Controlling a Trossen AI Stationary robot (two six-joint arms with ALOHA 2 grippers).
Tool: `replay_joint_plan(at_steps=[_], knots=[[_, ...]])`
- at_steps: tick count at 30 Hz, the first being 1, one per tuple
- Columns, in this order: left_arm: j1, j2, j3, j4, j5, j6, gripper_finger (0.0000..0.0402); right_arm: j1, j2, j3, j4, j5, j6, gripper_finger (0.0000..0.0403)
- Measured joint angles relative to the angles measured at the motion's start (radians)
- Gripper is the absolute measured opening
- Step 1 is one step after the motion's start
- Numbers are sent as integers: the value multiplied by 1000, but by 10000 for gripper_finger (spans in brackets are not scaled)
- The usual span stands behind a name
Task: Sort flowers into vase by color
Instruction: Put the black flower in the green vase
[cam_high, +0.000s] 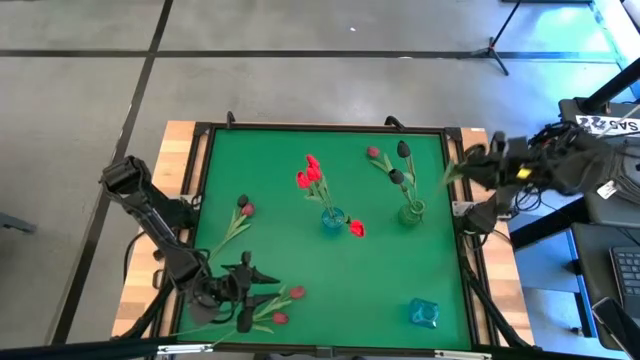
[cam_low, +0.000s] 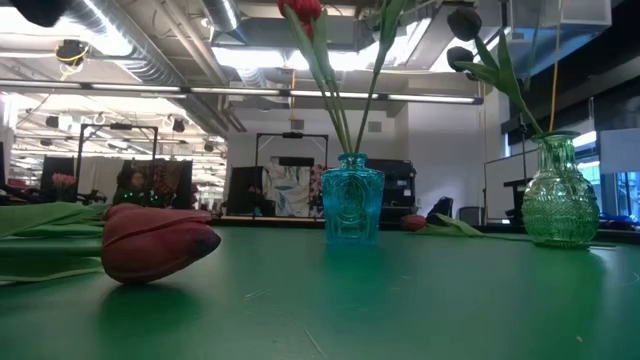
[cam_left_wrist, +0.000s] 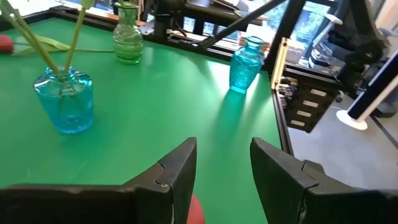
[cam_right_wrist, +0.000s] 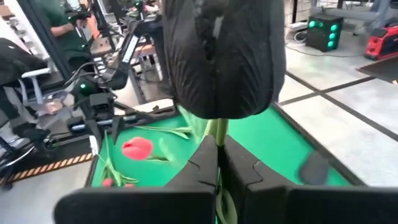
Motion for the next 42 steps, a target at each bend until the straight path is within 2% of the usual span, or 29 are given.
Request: replay_joint_plan(at_steps=[11,21,26,34,38,42], knots=[[18,0,0,0,34,-67,147,0,-30,29,-289,23,191,2],[13,0,0,0,24,-92,147,0,-30,-93,-276,18,246,3],[12,0,0,0,24,-97,147,0,-30,-163,-269,60,339,3],[12,0,0,0,24,-94,147,0,-28,-298,-260,64,468,3],[12,0,0,0,24,-92,147,0,-27,-373,-258,64,528,22],[12,0,0,-4,24,-89,147,0,-27,-435,-262,63,586,69]])
